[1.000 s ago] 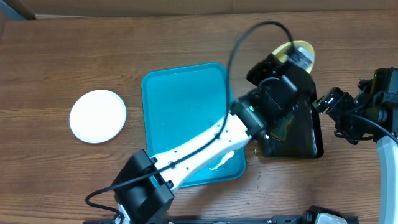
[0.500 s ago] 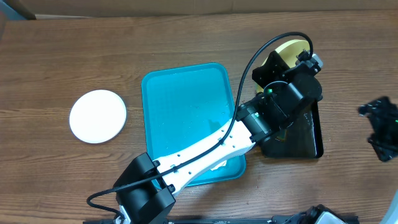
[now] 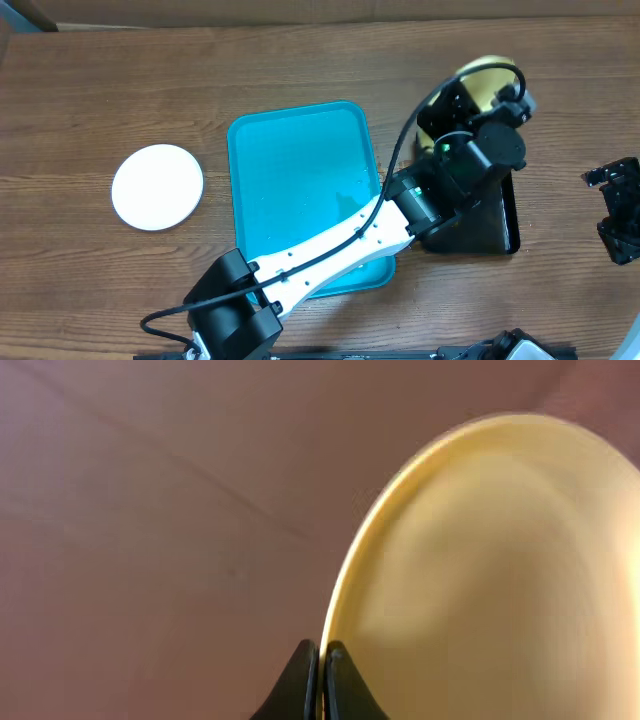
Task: Clean dirty plates on tray and stack at the side
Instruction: 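Lift the yellow-green plate with the left gripper and rinse it over the water tray, then carry the yellow-green plate left and stack it on the white plates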
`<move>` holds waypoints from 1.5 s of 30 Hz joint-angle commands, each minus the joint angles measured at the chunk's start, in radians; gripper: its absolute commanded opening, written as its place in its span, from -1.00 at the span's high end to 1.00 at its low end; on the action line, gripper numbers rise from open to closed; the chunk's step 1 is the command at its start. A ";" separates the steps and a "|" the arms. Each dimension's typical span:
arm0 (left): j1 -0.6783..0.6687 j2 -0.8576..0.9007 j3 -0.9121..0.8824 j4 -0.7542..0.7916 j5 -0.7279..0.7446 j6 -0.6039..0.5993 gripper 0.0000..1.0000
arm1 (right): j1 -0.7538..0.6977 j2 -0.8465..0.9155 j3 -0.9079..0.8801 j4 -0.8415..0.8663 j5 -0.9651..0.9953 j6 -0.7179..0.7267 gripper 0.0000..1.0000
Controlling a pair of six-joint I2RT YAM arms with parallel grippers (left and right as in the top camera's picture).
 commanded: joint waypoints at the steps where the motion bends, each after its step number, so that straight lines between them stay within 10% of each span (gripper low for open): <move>1: 0.003 -0.006 0.013 0.003 -0.027 -0.052 0.92 | -0.003 -0.006 0.006 0.005 -0.007 0.004 -1.00; 31: 0.078 -0.220 0.015 -0.274 0.111 -0.528 0.91 | -0.003 -0.006 0.006 0.005 -0.007 0.004 -1.00; 38: 0.377 -0.428 0.015 -0.871 0.265 -1.115 0.91 | -0.003 0.000 0.006 0.005 -0.007 0.004 -1.00; 45: 0.900 -0.483 0.002 -1.219 0.600 -1.178 0.92 | -0.003 0.008 0.006 0.005 -0.007 0.004 -1.00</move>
